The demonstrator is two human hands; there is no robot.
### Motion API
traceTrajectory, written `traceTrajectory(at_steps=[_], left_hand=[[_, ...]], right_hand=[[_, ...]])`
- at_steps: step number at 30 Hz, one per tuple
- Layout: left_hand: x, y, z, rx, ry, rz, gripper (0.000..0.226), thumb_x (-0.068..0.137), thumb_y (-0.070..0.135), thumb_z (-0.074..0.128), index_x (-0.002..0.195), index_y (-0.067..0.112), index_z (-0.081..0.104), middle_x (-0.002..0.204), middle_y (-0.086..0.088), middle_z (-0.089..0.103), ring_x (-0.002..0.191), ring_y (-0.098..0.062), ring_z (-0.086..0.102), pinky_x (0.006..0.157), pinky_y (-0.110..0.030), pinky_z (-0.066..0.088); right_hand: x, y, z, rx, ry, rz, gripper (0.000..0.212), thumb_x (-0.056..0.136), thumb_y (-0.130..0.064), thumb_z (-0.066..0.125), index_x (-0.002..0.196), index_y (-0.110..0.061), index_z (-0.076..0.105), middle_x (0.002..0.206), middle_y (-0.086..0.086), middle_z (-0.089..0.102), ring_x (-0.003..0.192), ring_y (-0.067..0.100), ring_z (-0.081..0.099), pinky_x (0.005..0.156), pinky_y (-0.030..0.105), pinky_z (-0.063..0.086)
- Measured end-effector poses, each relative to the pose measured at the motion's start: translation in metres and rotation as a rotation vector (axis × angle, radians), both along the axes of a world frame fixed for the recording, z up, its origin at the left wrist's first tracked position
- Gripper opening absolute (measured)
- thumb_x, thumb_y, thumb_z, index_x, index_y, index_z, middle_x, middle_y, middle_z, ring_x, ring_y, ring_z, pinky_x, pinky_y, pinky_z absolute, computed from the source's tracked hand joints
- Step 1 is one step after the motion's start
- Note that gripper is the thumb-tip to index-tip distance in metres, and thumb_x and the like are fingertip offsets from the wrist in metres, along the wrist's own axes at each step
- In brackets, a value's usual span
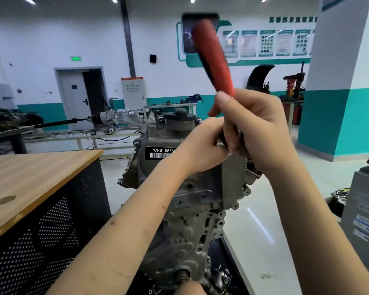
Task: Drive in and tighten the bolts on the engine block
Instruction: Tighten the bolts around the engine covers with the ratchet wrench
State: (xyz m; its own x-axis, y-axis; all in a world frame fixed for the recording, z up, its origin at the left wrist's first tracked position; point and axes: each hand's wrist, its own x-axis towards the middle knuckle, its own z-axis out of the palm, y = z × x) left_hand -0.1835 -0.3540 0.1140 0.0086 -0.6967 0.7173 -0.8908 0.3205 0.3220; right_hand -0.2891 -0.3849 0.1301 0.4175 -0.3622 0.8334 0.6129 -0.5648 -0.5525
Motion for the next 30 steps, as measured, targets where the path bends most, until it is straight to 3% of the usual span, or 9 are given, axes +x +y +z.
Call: traceTrajectory(at_steps=[4, 8, 10, 13, 17, 20, 25, 29, 30], left_hand=[[-0.002, -0.005, -0.007, -0.136, 0.087, 0.071, 0.042, 0.075, -0.006, 0.057, 0.066, 0.029, 0.037, 0.062, 0.017, 0.046, 0.065, 0.001, 0.042, 0.059, -0.01, 0.031], [-0.011, -0.011, -0.014, -0.269, 0.085, 0.147, 0.016, 0.071, -0.001, 0.064, 0.078, 0.011, 0.055, 0.077, 0.005, 0.047, 0.077, -0.018, 0.04, 0.062, -0.022, 0.028], [-0.012, -0.013, -0.013, -0.268, 0.051, 0.181, 0.031, 0.071, -0.004, 0.06, 0.066, 0.021, 0.043, 0.069, 0.005, 0.041, 0.074, -0.021, 0.038, 0.061, -0.03, 0.023], [-0.007, -0.01, -0.003, -0.113, -0.062, 0.163, 0.032, 0.072, -0.001, 0.052, 0.061, 0.022, 0.034, 0.06, 0.01, 0.037, 0.071, -0.029, 0.044, 0.058, -0.032, 0.028], [-0.002, -0.001, 0.008, 0.022, -0.115, 0.138, 0.037, 0.072, 0.003, 0.044, 0.056, 0.031, 0.027, 0.049, 0.011, 0.033, 0.054, -0.015, 0.037, 0.048, -0.011, 0.031], [-0.003, -0.002, 0.005, -0.036, -0.048, 0.158, 0.039, 0.076, -0.001, 0.047, 0.059, 0.03, 0.03, 0.052, 0.012, 0.038, 0.054, -0.01, 0.035, 0.053, -0.008, 0.033], [-0.011, -0.007, -0.007, -0.251, 0.162, 0.11, 0.034, 0.074, 0.013, 0.048, 0.06, 0.033, 0.025, 0.056, 0.015, 0.031, 0.056, -0.004, 0.03, 0.052, -0.014, 0.026], [-0.015, -0.007, -0.006, -0.191, 0.193, 0.142, 0.021, 0.07, 0.022, 0.039, 0.056, 0.028, 0.025, 0.054, 0.011, 0.03, 0.06, -0.019, 0.032, 0.055, -0.023, 0.028], [-0.014, -0.005, -0.005, -0.18, 0.156, 0.164, 0.022, 0.071, 0.021, 0.039, 0.055, 0.028, 0.025, 0.051, 0.011, 0.029, 0.06, -0.021, 0.032, 0.053, -0.018, 0.029]], right_hand=[[0.007, 0.009, -0.001, 0.463, -0.332, 0.125, 0.036, 0.097, -0.023, 0.044, 0.065, -0.007, 0.048, 0.033, -0.005, 0.037, 0.027, 0.01, 0.033, 0.035, 0.016, 0.024], [0.011, 0.008, -0.003, 0.874, -0.562, 0.261, 0.036, 0.1, -0.033, 0.035, 0.072, -0.011, 0.042, 0.035, -0.005, 0.036, 0.03, 0.011, 0.036, 0.038, 0.016, 0.032], [0.012, 0.007, -0.005, 0.836, -0.528, 0.24, 0.036, 0.101, -0.032, 0.034, 0.074, -0.011, 0.044, 0.035, -0.005, 0.035, 0.03, 0.011, 0.035, 0.039, 0.016, 0.032], [0.011, 0.005, -0.006, 0.533, -0.36, 0.093, 0.034, 0.1, -0.026, 0.035, 0.073, -0.01, 0.049, 0.034, -0.006, 0.035, 0.029, 0.01, 0.033, 0.037, 0.017, 0.028], [0.007, 0.003, 0.003, 0.145, -0.105, 0.068, 0.024, 0.087, -0.025, 0.047, 0.072, -0.01, 0.058, 0.032, -0.005, 0.037, 0.028, 0.009, 0.034, 0.047, 0.009, 0.035], [0.009, 0.008, 0.004, 0.223, -0.187, 0.099, 0.024, 0.09, -0.02, 0.05, 0.071, -0.008, 0.057, 0.032, -0.004, 0.038, 0.027, 0.009, 0.033, 0.044, 0.014, 0.033], [0.016, 0.019, -0.002, 0.698, -0.474, 0.207, 0.034, 0.1, -0.025, 0.039, 0.069, -0.011, 0.043, 0.034, -0.004, 0.035, 0.029, 0.013, 0.034, 0.037, 0.018, 0.028], [0.019, 0.018, -0.004, 0.597, -0.405, 0.193, 0.034, 0.1, -0.022, 0.037, 0.07, -0.011, 0.044, 0.034, -0.005, 0.035, 0.029, 0.012, 0.033, 0.037, 0.017, 0.028], [0.02, 0.017, -0.004, 0.518, -0.346, 0.163, 0.033, 0.1, -0.02, 0.038, 0.069, -0.011, 0.045, 0.033, -0.005, 0.035, 0.029, 0.012, 0.033, 0.037, 0.017, 0.028]])
